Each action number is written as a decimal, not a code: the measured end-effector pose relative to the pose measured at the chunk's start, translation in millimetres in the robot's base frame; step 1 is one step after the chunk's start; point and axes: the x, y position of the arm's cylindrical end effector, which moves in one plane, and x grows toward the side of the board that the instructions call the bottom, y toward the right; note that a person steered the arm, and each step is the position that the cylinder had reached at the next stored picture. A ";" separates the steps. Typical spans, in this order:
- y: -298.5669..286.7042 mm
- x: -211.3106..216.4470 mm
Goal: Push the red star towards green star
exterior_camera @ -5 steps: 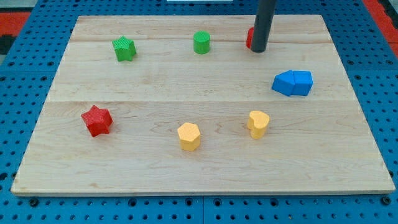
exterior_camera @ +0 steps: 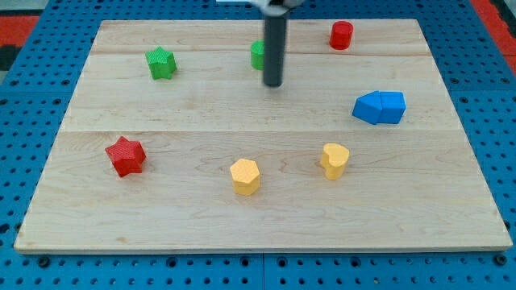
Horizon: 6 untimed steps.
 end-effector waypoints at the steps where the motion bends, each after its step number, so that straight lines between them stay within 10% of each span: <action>1: -70.5 49.8; 4: -231.0 163.0; 6: -131.2 103.7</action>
